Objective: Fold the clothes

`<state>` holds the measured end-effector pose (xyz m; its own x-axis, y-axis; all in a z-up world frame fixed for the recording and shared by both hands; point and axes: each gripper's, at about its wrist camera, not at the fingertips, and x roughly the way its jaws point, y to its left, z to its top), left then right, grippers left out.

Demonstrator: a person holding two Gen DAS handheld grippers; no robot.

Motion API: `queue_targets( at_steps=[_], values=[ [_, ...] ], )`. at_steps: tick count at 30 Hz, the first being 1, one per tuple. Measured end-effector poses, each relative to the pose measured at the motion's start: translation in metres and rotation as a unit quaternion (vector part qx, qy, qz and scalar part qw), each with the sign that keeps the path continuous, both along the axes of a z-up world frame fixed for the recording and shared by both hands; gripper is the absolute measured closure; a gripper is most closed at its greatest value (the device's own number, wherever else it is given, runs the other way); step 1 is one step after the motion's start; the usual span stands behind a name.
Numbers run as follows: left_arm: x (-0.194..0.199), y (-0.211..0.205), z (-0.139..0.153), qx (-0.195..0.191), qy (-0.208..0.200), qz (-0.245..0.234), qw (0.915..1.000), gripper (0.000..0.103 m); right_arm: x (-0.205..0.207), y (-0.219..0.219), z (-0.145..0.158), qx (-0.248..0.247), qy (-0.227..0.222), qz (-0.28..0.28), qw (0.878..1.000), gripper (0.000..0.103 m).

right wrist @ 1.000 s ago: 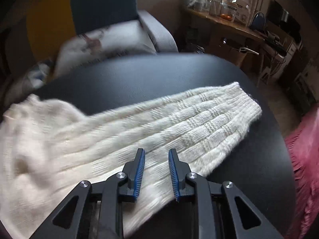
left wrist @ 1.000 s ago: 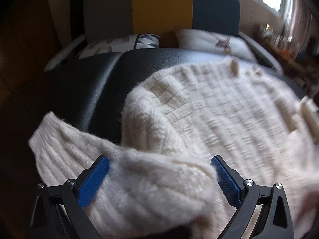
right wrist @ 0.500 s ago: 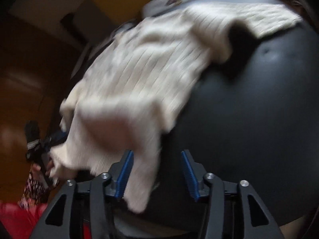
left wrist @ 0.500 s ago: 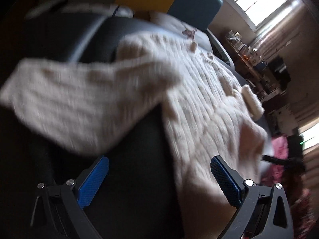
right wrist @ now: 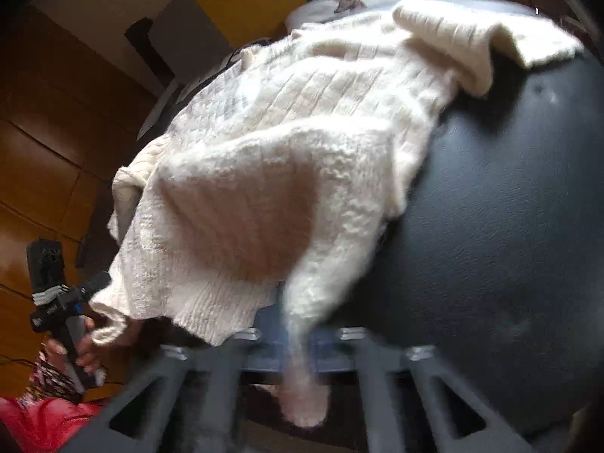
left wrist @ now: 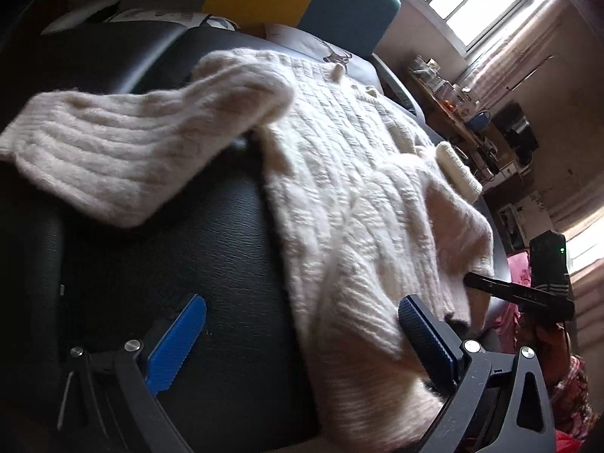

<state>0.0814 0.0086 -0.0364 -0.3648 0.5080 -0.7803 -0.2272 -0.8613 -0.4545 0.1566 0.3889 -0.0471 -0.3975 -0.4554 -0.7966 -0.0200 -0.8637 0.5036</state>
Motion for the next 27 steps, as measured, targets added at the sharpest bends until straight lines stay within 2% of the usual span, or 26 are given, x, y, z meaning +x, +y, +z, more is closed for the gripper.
queue_targets(
  at_steps=[7,12,17,21,24,26,27],
  values=[
    [0.001,0.005,0.003,-0.009,-0.003,-0.016,0.9998,0.0,0.004,0.028,0.036,0.058,0.037,-0.054,0.996,0.096],
    [0.004,0.013,0.004,-0.023,-0.003,-0.035,0.9991,0.0,0.001,0.038,0.025,0.063,0.022,-0.083,0.994,0.096],
    [0.001,0.029,0.004,-0.065,-0.015,-0.039,0.997,0.0,-0.002,0.047,0.011,0.065,0.005,-0.11,0.992,0.096],
    [0.002,0.032,0.005,-0.023,-0.039,-0.067,0.9967,0.0,-0.005,0.053,0.0,0.067,-0.009,-0.132,0.989,0.096],
    [-0.006,0.014,0.001,0.047,-0.065,-0.031,0.9962,0.0,-0.003,0.062,-0.005,0.069,-0.016,-0.149,0.986,0.096],
    [-0.013,0.011,-0.001,0.063,-0.078,-0.01,0.9949,0.0,-0.001,0.068,-0.006,0.069,-0.019,-0.157,0.985,0.096],
    [-0.014,0.015,0.0,0.051,-0.078,-0.01,0.9956,0.001,-0.001,0.068,-0.007,0.069,-0.019,-0.157,0.985,0.096]
  ],
)
